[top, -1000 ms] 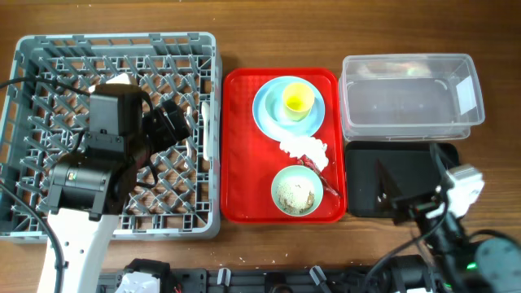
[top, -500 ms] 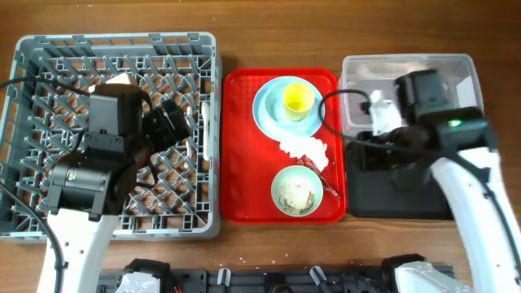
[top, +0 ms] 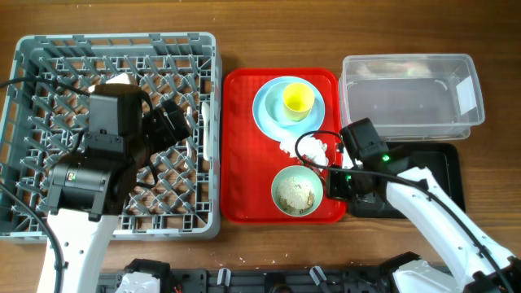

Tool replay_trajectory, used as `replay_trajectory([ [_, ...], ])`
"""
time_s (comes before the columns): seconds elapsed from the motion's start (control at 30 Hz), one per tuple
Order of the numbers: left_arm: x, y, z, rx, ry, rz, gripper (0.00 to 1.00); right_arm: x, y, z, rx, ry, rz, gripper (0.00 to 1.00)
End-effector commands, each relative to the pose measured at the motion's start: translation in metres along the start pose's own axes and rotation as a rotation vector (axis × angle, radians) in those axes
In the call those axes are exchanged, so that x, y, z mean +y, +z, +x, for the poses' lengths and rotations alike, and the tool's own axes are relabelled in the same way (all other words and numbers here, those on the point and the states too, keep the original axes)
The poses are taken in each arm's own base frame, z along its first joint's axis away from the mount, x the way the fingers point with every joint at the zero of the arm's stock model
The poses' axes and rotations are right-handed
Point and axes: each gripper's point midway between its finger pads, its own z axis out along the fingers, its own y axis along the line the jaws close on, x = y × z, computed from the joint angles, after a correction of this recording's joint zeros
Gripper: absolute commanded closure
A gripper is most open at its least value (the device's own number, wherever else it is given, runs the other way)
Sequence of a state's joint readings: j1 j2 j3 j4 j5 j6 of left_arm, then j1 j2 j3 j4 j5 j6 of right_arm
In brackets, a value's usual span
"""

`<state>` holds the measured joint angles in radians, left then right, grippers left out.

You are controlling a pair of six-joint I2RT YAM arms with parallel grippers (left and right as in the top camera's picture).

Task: Sort waste into correct bins and load items into the dishwasher rack
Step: 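Move the right gripper over the red tray toward the crumpled tissue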

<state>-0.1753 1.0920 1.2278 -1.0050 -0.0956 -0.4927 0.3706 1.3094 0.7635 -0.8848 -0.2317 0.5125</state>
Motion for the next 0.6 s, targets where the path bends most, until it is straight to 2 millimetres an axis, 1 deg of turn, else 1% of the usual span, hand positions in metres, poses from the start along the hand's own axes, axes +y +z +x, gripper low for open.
replay_trajectory([
  [0.0, 0.001, -0.004, -0.005, -0.018, -0.02, -0.001, 0.0, 0.01, 0.017, 0.011, 0.037, 0.01, -0.092, 0.93],
  [0.07, 0.001, -0.004, -0.005, -0.018, -0.02, -0.001, 0.0, 0.018, 0.022, 0.015, 0.049, -0.001, -0.153, 0.92],
  [0.1, 0.001, -0.004, -0.005, -0.018, -0.02, -0.001, 0.0, 0.026, 0.022, 0.017, 0.064, -0.014, -0.208, 0.91],
  [0.17, 0.001, -0.004, -0.005, -0.018, -0.02, -0.001, 0.0, 0.026, 0.022, 0.018, 0.059, -0.058, -0.207, 0.89],
  [0.2, 0.001, -0.004, -0.005, -0.018, -0.02, -0.001, 0.0, 0.021, 0.023, 0.016, 0.049, -0.072, -0.177, 0.89],
  [0.23, 0.001, -0.004, -0.005, -0.018, -0.02, -0.001, 0.0, 0.02, 0.021, 0.013, 0.036, -0.081, -0.164, 0.88],
  [0.27, 0.001, -0.004, -0.005, -0.018, -0.02, -0.001, 0.0, 0.021, 0.015, 0.009, 0.027, -0.086, -0.154, 0.86],
  [0.3, 0.001, -0.004, -0.005, -0.018, -0.02, -0.001, 0.0, 0.019, 0.0, -0.001, -0.003, -0.085, -0.096, 0.85],
  [0.33, 0.001, -0.004, -0.005, -0.018, -0.02, -0.001, 0.0, 0.018, -0.019, -0.01, -0.029, -0.084, -0.047, 0.85],
  [0.37, 0.001, -0.004, -0.005, -0.018, -0.02, -0.001, 0.0, 0.025, -0.036, -0.015, -0.042, -0.099, -0.049, 0.84],
  [0.4, 0.001, -0.004, -0.005, -0.018, -0.02, -0.001, 0.0, 0.038, -0.055, -0.018, -0.051, -0.137, -0.087, 0.82],
  [0.43, 0.001, -0.004, -0.005, -0.018, -0.02, -0.001, 0.0, 0.057, -0.07, -0.016, -0.054, -0.199, -0.159, 0.8],
  [0.47, 0.001, -0.004, -0.005, -0.018, -0.02, -0.001, 0.0, 0.078, -0.077, -0.01, -0.044, -0.259, -0.249, 0.75],
  [0.5, 0.001, -0.004, -0.005, -0.018, -0.02, -0.001, 0.0, 0.091, -0.077, -0.003, -0.03, -0.308, -0.298, 0.71],
  [0.53, 0.001, -0.004, -0.005, -0.018, -0.02, -0.001, 0.0, 0.099, -0.074, 0.001, -0.028, -0.342, -0.311, 0.65],
  [0.57, 0.001, -0.004, -0.005, -0.018, -0.02, -0.001, 0.0, 0.102, -0.066, 0.003, -0.046, -0.403, -0.279, 0.59],
])
